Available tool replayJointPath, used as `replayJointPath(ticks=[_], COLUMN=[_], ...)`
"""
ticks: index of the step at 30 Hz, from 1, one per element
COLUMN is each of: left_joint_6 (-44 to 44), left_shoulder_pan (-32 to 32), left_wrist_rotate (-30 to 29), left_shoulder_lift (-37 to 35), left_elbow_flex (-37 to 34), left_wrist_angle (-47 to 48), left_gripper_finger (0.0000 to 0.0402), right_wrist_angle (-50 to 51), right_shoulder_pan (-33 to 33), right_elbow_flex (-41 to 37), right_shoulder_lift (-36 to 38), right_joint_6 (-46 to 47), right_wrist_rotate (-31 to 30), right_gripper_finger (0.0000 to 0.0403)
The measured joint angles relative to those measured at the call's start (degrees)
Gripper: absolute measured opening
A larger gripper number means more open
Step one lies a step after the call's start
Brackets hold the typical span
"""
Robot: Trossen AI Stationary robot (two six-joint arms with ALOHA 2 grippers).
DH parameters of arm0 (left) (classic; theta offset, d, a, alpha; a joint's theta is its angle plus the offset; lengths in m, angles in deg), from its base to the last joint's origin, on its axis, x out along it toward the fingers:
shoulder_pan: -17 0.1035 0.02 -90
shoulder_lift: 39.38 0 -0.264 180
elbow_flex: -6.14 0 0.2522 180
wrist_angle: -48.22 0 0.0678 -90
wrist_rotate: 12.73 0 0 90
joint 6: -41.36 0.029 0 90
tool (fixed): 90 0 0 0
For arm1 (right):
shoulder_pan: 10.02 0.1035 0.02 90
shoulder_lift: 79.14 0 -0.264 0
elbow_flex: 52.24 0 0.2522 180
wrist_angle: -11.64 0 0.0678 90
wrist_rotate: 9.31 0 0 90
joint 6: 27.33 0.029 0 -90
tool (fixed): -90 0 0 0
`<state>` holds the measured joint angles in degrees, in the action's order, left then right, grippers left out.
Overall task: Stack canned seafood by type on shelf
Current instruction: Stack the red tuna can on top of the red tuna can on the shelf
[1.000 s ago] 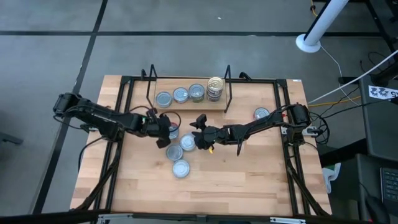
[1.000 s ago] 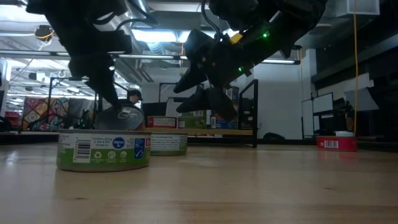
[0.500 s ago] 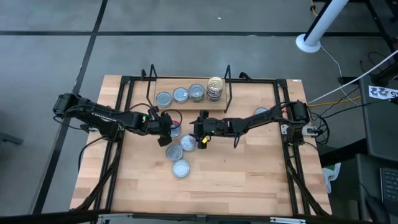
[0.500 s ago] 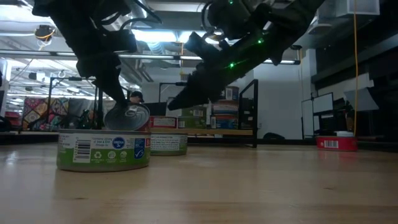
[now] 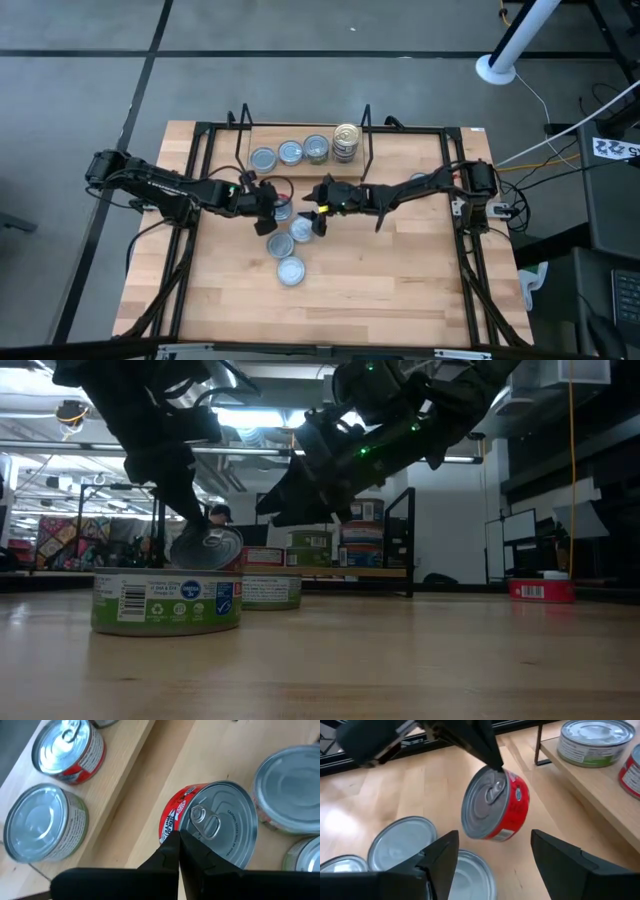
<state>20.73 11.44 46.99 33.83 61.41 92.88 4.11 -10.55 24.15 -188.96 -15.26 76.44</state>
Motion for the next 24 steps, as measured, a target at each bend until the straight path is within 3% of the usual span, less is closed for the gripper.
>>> replayJointPath(ticks=[9, 16, 24], left_joint_6=[1.59, 1.76, 1.74], left_shoulder_pan=[0.0, 0.0, 1.09], left_wrist_rotate=[0.0, -0.61, -2.1], left_shoulder_lift=[0.0, 0.0, 0.0], left_elbow_flex=[0.0, 0.0, 0.0], left_wrist_angle=[-3.17, -3.35, -4.47], left_gripper_finger=[0.0, 0.0, 0.0], right_wrist_angle=[0.38, 1.5, 9.21], right_shoulder_pan=[-0.73, -0.64, -0.62], right_elbow_flex=[0.0, 0.0, -0.01], right_shoulder_lift=[0.07, 0.67, 5.65], right_joint_6=[-0.38, -6.51, -12.02], right_wrist_rotate=[1.07, 0.93, -5.94], right_gripper_finger=[0.025, 0.025, 0.025])
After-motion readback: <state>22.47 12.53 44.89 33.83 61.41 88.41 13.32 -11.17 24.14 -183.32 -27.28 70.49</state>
